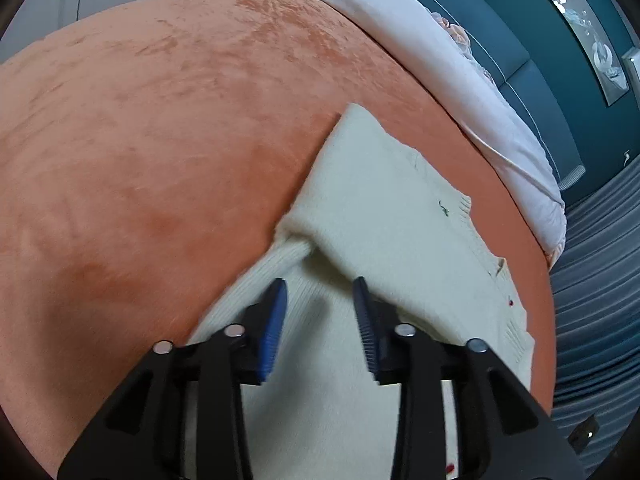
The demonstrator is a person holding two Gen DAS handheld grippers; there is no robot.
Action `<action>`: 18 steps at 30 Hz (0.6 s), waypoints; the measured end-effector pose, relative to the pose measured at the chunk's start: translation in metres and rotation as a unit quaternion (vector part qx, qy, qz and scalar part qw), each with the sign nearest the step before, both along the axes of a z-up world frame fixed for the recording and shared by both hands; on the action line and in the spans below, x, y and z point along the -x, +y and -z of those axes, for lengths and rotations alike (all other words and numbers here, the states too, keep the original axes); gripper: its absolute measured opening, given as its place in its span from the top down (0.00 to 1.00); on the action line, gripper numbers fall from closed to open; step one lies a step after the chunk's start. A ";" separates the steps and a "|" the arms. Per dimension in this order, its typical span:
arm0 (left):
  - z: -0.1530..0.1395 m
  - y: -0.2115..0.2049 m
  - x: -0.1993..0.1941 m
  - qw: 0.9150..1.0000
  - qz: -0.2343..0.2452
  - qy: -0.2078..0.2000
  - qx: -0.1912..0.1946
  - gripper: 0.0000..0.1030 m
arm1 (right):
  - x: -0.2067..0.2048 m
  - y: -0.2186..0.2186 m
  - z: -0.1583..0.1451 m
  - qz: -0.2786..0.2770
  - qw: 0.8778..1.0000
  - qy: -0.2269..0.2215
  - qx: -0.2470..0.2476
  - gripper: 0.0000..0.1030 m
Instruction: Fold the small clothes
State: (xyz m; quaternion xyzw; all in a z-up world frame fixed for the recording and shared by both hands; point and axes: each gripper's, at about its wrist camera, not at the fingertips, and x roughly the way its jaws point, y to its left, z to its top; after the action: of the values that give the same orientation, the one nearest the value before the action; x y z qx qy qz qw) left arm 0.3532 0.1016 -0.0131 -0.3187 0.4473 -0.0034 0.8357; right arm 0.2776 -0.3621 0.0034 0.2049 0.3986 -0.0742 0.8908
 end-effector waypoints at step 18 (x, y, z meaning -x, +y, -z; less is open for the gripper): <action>0.005 0.033 0.206 0.997 0.044 0.048 0.033 0.08 | 0.282 -0.004 0.021 0.039 0.989 0.076 -0.122 0.40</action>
State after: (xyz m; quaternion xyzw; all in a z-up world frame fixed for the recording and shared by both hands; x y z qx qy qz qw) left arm 0.1468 0.1343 -0.0185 -0.3259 0.5004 -0.0390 0.8012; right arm -0.0047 -0.3664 -0.0178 0.3213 0.4633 -0.0752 0.8225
